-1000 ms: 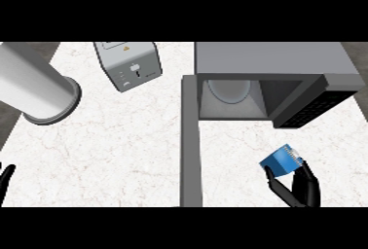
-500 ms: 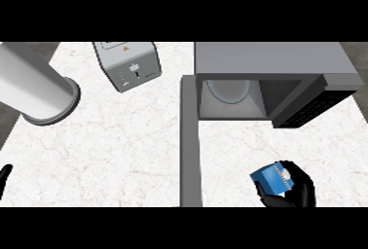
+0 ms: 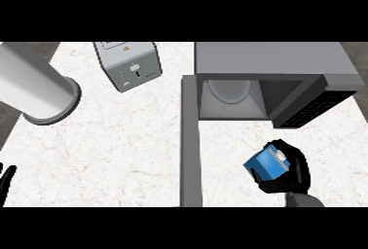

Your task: Pick up the milk, place it into the microwave and close the microwave

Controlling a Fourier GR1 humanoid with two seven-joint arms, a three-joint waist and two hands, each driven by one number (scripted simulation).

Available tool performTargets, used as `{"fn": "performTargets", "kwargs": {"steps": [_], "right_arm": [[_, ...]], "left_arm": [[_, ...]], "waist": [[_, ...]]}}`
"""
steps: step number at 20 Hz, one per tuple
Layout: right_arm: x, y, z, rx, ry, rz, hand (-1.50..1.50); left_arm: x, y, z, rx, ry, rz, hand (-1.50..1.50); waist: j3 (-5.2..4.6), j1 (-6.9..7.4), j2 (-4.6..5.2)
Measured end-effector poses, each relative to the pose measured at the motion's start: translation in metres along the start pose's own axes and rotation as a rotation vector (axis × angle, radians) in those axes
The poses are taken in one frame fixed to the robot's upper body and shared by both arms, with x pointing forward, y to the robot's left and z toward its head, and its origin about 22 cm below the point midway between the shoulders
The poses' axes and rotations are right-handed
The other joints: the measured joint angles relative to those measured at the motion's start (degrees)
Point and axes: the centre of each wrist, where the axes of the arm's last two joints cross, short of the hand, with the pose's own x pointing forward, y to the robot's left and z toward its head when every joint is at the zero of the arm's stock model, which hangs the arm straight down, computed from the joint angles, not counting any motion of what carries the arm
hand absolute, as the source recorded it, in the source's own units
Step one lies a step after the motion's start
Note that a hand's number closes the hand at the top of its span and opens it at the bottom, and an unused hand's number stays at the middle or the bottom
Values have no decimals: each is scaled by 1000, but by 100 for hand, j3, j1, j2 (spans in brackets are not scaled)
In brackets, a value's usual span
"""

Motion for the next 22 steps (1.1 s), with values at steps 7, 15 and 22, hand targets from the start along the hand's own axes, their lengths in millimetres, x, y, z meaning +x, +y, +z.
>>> {"fn": "performTargets", "kwargs": {"steps": [7,15,22], "right_arm": [[32,32,-9,91,19,29,150],[78,87,5,82,39,25,150],[105,117,-5,47,37,25,150]], "left_arm": [[5,7,2,6,-6,-2,-150],[6,21,8,1,5,16,-150],[9,29,8,19,0,19,-150]], "waist": [[-1,-26,-7],[-2,-34,-9],[1,-14,-1]]}}
